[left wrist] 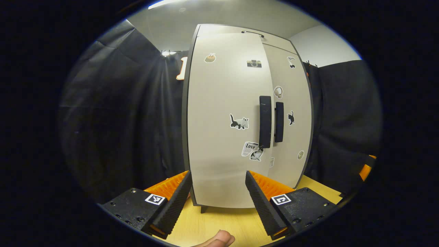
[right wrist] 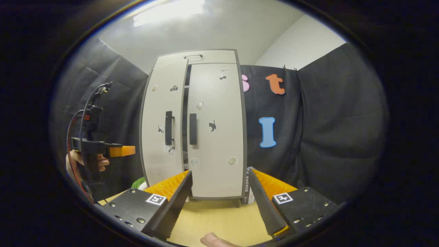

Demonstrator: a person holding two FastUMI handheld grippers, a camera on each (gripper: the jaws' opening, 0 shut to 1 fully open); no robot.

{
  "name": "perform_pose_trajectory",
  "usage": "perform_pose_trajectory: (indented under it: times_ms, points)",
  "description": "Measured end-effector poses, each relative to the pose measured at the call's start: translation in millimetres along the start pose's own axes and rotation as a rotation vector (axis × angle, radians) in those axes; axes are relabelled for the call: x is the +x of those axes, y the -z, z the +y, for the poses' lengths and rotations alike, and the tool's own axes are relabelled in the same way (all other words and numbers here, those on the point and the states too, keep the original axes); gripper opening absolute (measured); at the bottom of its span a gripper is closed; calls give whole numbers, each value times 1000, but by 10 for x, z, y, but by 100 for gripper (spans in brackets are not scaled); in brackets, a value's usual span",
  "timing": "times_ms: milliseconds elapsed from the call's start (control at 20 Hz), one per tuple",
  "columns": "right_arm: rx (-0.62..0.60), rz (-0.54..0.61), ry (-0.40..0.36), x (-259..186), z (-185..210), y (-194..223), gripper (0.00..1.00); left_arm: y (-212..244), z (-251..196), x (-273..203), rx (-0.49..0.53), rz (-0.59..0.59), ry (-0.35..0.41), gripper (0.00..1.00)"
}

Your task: Grab one shoe with the right hand and put it into the shoe cabinet, grab the other shoe with the left hand and put it into the shoe cabinet; then close the right door with the right hand and the left door with the left hand.

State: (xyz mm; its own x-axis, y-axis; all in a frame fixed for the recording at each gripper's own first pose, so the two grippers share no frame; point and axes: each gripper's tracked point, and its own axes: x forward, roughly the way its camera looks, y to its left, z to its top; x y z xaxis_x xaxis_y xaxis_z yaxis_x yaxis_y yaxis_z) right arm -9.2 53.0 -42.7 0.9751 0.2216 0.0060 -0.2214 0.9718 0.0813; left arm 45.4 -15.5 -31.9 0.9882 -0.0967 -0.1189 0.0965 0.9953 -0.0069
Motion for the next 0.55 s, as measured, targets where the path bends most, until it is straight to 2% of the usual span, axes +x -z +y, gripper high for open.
perform_pose_trajectory:
  times_ms: [400, 550]
  points:
    - [-19, -7, 28, -66, 100, -24, 98, 53, 70, -722, 21, -47, -4, 96]
    - [-22, -16, 35, -81, 139, -42, 98, 80, 44, -901, 7, -64, 16, 96]
